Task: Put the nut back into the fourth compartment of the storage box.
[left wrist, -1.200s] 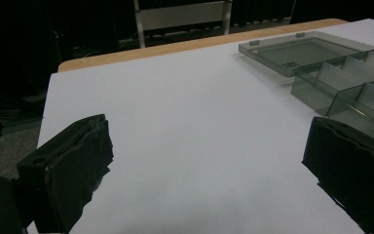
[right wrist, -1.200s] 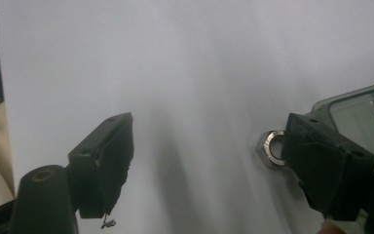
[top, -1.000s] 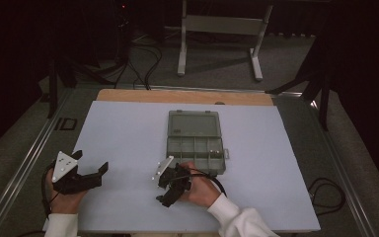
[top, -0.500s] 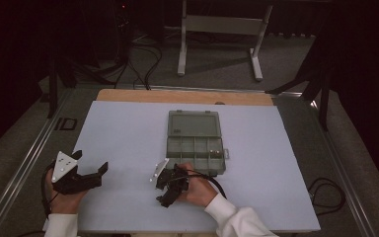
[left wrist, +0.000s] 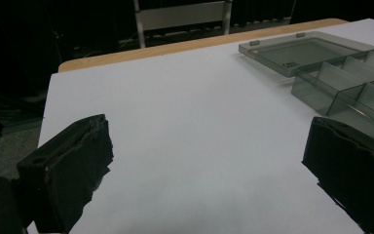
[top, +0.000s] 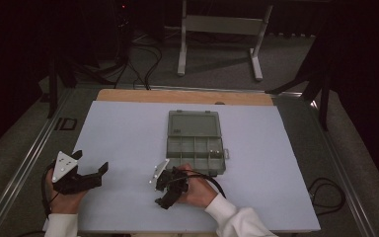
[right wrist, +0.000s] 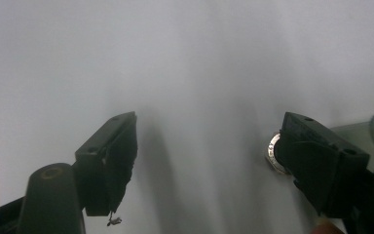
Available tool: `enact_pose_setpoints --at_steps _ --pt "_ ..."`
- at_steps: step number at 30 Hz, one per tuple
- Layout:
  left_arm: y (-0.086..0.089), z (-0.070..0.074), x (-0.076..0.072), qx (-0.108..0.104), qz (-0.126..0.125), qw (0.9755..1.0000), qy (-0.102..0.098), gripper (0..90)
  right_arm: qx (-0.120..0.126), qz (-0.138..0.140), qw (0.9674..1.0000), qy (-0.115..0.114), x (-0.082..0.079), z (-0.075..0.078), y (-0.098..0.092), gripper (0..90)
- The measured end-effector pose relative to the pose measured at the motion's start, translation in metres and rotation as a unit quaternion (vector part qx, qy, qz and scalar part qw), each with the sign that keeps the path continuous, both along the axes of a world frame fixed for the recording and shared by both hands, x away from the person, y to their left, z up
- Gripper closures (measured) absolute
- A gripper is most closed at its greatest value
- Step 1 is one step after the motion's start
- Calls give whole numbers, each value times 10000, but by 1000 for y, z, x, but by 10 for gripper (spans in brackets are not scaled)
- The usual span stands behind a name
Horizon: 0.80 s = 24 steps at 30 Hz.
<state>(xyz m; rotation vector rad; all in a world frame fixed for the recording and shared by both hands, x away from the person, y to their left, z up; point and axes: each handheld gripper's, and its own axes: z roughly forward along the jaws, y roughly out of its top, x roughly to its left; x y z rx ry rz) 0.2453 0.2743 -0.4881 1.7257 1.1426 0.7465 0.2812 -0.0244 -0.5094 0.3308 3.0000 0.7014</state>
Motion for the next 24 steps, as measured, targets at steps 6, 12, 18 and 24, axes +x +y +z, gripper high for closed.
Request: enact_pose_setpoints --at_steps 6,12,18,24 --pt "0 0 0 0 3 10000 0 39 86 87 9999 45 -2 3 -1 230" --pt "0 0 0 7 -2 10000 0 39 61 -65 9995 -287 -2 6 -2 208" --pt "0 0 0 8 -2 10000 1 39 -78 -104 9993 -338 0 2 -1 198" --pt "0 0 0 -3 3 10000 0 39 -136 -185 9995 -217 5 -2 -1 223"
